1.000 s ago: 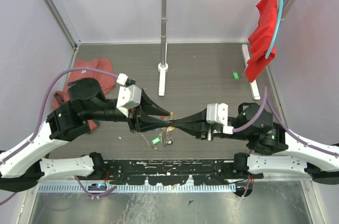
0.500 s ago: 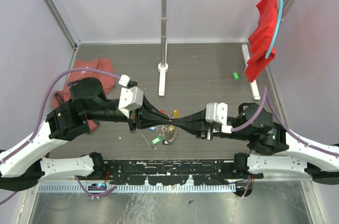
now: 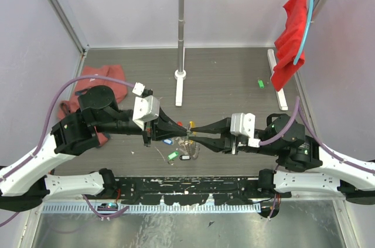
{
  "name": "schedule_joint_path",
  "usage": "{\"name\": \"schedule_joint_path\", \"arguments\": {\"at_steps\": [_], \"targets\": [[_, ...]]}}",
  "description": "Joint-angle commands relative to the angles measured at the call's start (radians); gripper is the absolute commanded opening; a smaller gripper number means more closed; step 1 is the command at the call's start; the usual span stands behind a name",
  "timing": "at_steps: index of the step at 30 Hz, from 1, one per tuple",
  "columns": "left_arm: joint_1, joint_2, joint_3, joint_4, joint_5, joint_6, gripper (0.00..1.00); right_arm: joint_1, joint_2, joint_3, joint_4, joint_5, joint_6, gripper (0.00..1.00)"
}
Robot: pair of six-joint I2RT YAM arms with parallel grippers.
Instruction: Put the keys on the keyring
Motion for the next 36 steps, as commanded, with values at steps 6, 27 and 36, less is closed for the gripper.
{"name": "schedule_joint_path", "arguments": {"at_steps": [6, 27, 36], "targets": [[0.000, -0.014, 0.027, 0.005, -0.009, 0.006, 0.00, 0.003, -0.035, 0.047, 0.010, 0.026, 0.003, 0.30], [0.000, -0.015, 0.027, 0.023, 0.044, 0.002, 0.00, 0.003, 0.016, 0.072, -0.019, -0.013, 0.005, 0.28], [0.000, -0.020, 0.021, 0.025, 0.034, 0.002, 0.00, 0.003, 0.022, 0.077, -0.025, -0.019, 0.006, 0.09]]}}
